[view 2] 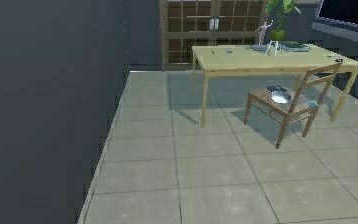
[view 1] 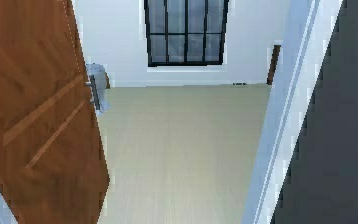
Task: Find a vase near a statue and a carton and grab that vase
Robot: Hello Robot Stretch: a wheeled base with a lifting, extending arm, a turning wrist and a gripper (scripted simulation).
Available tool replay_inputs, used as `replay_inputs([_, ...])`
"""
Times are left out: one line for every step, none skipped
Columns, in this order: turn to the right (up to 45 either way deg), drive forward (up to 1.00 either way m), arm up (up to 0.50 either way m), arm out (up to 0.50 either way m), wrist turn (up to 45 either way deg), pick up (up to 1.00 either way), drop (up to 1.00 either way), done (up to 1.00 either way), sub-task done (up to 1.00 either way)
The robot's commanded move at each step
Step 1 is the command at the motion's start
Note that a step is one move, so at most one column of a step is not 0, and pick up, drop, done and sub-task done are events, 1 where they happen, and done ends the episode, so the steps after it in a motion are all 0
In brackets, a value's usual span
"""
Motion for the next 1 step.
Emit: replay_inputs([-9.0, 0.00, 0.00, 0.00, 0.0, 0.00, 0.00, 0.00, 0.00])
